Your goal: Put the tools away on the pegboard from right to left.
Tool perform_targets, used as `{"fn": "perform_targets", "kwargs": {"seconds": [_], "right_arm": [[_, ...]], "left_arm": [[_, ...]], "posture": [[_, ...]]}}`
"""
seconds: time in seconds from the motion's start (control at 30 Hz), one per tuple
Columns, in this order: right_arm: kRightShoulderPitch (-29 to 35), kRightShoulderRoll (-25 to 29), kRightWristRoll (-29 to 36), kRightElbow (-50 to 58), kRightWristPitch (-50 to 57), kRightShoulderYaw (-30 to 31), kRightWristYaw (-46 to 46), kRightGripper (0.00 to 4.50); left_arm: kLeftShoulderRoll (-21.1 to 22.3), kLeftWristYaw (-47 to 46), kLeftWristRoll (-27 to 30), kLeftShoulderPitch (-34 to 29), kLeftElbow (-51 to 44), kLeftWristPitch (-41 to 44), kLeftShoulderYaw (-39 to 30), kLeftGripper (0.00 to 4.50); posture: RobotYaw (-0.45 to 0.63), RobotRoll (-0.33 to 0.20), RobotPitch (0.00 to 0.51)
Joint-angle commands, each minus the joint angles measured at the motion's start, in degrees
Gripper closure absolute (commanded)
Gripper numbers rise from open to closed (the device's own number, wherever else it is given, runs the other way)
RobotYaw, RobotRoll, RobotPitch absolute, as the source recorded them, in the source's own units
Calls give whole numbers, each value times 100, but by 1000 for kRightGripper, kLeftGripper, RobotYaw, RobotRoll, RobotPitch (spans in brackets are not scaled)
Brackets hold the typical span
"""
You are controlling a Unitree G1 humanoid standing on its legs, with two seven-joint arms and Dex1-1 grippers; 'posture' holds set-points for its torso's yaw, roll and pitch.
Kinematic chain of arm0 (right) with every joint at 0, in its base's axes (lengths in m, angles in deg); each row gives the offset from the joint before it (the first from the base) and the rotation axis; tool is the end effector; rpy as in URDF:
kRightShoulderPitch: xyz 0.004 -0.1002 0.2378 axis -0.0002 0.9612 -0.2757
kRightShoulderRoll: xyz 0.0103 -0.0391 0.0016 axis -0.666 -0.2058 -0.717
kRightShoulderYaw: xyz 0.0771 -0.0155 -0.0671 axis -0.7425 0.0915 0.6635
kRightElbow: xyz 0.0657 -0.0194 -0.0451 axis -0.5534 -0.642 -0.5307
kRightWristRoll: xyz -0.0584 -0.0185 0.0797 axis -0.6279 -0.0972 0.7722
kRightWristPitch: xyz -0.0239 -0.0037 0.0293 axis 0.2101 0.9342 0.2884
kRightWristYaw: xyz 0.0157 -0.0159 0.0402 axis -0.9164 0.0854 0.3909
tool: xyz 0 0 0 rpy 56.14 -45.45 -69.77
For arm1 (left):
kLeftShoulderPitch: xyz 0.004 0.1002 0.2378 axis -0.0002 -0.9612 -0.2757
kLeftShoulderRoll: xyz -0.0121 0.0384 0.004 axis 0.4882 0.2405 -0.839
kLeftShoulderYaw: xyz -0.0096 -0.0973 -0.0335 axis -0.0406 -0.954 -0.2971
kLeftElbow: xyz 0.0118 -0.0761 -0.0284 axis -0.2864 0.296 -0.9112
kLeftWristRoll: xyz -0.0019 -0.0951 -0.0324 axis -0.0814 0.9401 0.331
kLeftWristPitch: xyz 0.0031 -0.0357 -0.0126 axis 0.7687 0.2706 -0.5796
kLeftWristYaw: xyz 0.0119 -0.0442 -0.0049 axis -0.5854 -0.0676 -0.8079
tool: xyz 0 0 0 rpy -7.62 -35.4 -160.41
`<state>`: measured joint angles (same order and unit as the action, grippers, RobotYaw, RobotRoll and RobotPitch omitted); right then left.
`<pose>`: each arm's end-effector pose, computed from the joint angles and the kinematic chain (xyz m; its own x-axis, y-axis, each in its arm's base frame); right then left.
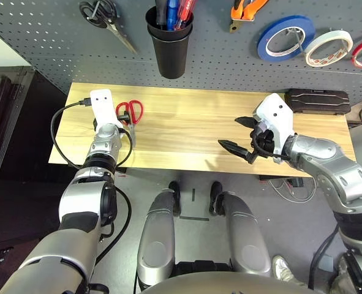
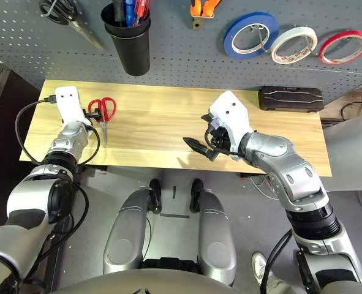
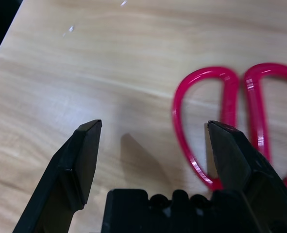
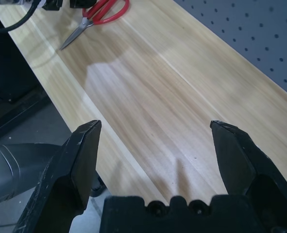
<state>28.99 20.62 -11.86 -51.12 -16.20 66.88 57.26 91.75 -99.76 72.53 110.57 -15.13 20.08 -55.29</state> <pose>0.2336 -0.1825 0.1660 0.6654 0.6958 -0.2705 -0.7455 0.6377 -0.1936 0.3330 0.2350 0.0856 0.8728 0.3890 -0.2949 -0.3643 0.9212 0.1370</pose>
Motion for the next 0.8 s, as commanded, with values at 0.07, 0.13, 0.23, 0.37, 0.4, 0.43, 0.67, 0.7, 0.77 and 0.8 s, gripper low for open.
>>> {"fn": "perform_targets", "kwargs": {"seconds": [0.07, 0.13, 0.23, 0.37, 0.4, 0.43, 0.67, 0.7, 0.77, 0.8], "right_arm": [[105, 114, 97, 165, 118, -123, -14, 0], [87, 143, 108, 159, 128, -142, -15, 0], [51, 168, 118, 127, 131, -157, -22, 0], [9, 200, 86, 43, 68, -151, -5, 0], [3, 213, 78, 22, 50, -144, 9, 0], [-1, 226, 74, 6, 33, -136, 24, 0], [-20, 374, 55, -226, -282, -62, 333, 0], [-33, 387, 41, -286, -340, -58, 370, 0], [-66, 402, 13, -401, -441, -47, 426, 0], [-90, 402, -8, -466, -503, -33, 454, 0]], "left_arm": [[-6, -166, -111, -129, 195, 107, -11, 31], [-32, -118, -124, -147, 207, 216, 18, 31], [-71, -10, -94, -161, 214, 409, 9, 656], [-130, 187, -2, -256, 11, 873, -28, 2215], [-145, 242, 24, -309, -108, 1011, -38, 2560], [-154, 272, 45, -361, -219, 1117, -52, 3055], [-295, 308, 305, -1185, -2097, 2200, -261, 4468], [-359, 254, 392, -1320, -2454, 2380, -351, 4468], [-491, 155, 556, -1537, -3055, 2746, -527, 4468], [-553, 133, 584, -1651, -3364, 2816, -567, 4468]], "posture": [[-64, 0, 443], [-65, 0, 444], [-63, 0, 444], [-58, 0, 441], [-55, 0, 441], [-53, 0, 440], [-21, 0, 434], [-15, 0, 432], [-9, 0, 431], [0, 0, 427]]}}
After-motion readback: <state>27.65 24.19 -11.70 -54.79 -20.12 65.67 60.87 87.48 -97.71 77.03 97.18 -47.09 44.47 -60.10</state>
